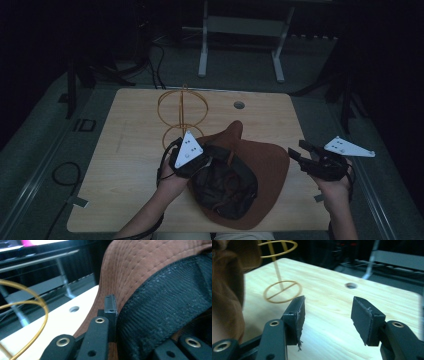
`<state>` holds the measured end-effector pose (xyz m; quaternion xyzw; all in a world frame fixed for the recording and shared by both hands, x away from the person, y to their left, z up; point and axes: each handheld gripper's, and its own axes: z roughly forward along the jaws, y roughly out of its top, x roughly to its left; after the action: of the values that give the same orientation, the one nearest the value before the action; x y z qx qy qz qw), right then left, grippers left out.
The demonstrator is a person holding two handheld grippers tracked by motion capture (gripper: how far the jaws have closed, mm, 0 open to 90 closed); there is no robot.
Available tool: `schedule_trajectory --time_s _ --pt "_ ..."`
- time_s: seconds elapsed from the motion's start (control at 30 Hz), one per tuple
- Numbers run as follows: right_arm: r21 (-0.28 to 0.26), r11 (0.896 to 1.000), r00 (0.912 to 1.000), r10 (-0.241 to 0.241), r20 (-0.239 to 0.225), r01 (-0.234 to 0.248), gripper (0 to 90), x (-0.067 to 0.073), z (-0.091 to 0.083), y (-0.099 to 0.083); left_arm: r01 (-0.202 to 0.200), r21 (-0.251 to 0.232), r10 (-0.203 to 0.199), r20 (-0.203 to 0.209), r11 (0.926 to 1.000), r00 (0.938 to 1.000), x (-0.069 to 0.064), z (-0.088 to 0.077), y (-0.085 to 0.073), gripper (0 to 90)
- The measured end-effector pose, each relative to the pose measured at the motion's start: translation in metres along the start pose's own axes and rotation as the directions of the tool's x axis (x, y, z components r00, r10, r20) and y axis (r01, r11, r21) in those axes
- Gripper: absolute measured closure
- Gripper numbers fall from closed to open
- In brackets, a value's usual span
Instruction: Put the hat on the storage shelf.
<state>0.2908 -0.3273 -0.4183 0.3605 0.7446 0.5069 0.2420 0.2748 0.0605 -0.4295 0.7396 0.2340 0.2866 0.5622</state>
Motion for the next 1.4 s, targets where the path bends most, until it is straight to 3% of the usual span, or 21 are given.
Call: schedule_trajectory --time_s 0.03,0.1,0.17,0.27,0.4,0.5,0.6,0.7,0.73,0.8,0.87,0.93,1.0,1.07,1.13,1.2,1.3,1.4 --pt "0.002 1.000 0.9998 0.000 -0.022 0.000 44.3 0.002 0.003 -0.001 0.011 -0.021 -0.010 0.045 0.9997 0.9989 0.001 -0.001 0.000 86.4" --pt "-0.002 1.000 0.9972 -0.010 -0.074 0.010 44.5 0.008 0.008 -0.001 0.010 -0.058 -0.004 0.098 0.9983 0.9952 0.001 -0.004 0.001 86.4" --pt "-0.014 1.000 0.9881 -0.028 -0.151 0.026 44.4 0.015 0.012 -0.001 0.007 -0.123 0.013 0.158 0.9924 0.9874 -0.002 -0.008 0.003 86.4" --pt "-0.030 0.997 0.9672 -0.082 -0.240 0.077 43.8 0.032 0.017 0.001 -0.010 -0.168 0.037 0.161 0.9857 0.9862 -0.009 -0.010 0.008 86.4" --pt "-0.062 0.992 0.9211 -0.121 -0.370 0.106 42.6 0.055 0.026 0.004 -0.012 -0.206 0.048 0.172 0.9785 0.9839 -0.020 -0.007 0.013 86.4" --pt "-0.088 0.990 0.8863 -0.136 -0.443 0.107 41.4 0.068 0.035 0.004 -0.043 -0.215 0.081 0.170 0.9757 0.9822 -0.030 -0.002 0.015 86.3" --pt "-0.098 0.988 0.8700 -0.149 -0.470 0.116 39.8 0.078 0.043 0.006 -0.074 -0.216 0.111 0.166 0.9737 0.9799 -0.039 0.003 0.015 86.3" --pt "-0.102 0.989 0.8534 -0.144 -0.501 0.107 40.4 0.085 0.050 0.008 -0.064 -0.222 0.101 0.157 0.9729 0.9824 -0.042 0.006 0.015 86.3" --pt "-0.109 0.990 0.8437 -0.133 -0.520 0.089 40.6 0.085 0.051 0.009 -0.059 -0.223 0.095 0.156 0.9730 0.9831 -0.042 0.007 0.015 86.3" --pt "-0.114 0.990 0.8392 -0.129 -0.528 0.081 40.9 0.087 0.053 0.009 -0.053 -0.233 0.089 0.149 0.9711 0.9848 -0.043 0.009 0.015 86.2" --pt "-0.124 0.991 0.8259 -0.118 -0.551 0.058 41.2 0.089 0.056 0.009 -0.051 -0.237 0.088 0.148 0.9702 0.9850 -0.047 0.012 0.015 86.2" --pt "-0.136 0.990 0.8159 -0.112 -0.567 0.041 41.9 0.090 0.057 0.010 -0.076 -0.237 0.110 0.136 0.9685 0.9845 -0.053 0.014 0.014 86.1" --pt "-0.140 0.989 0.8186 -0.116 -0.562 0.044 43.4 0.091 0.057 0.012 -0.072 -0.236 0.105 0.129 0.9690 0.9861 -0.055 0.015 0.015 86.0" --pt "-0.135 0.990 0.8162 -0.114 -0.566 0.045 50.8 0.091 0.056 0.013 -0.082 -0.235 0.113 0.120 0.9686 0.9863 -0.056 0.014 0.017 86.0" --pt "-0.131 0.990 0.8079 -0.112 -0.579 0.043 60.2 0.091 0.057 0.013 -0.070 -0.233 0.105 0.140 0.9700 0.9846 -0.054 0.014 0.017 86.0" --pt "-0.129 0.990 0.8109 -0.124 -0.572 0.060 77.6 0.090 0.056 0.012 -0.072 -0.225 0.108 0.152 0.9716 0.9824 -0.053 0.014 0.018 85.8" --pt "-0.136 0.989 0.7993 -0.130 -0.587 0.062 85.9 0.089 0.056 0.011 -0.060 -0.218 0.100 0.178 0.9740 0.9789 -0.052 0.014 0.018 85.3" --pt "-0.116 0.992 0.7925 -0.106 -0.601 0.045 87.6 0.088 0.056 0.011 -0.062 -0.200 0.099 0.179 0.9778 0.9790 -0.051 0.015 0.018 84.8"
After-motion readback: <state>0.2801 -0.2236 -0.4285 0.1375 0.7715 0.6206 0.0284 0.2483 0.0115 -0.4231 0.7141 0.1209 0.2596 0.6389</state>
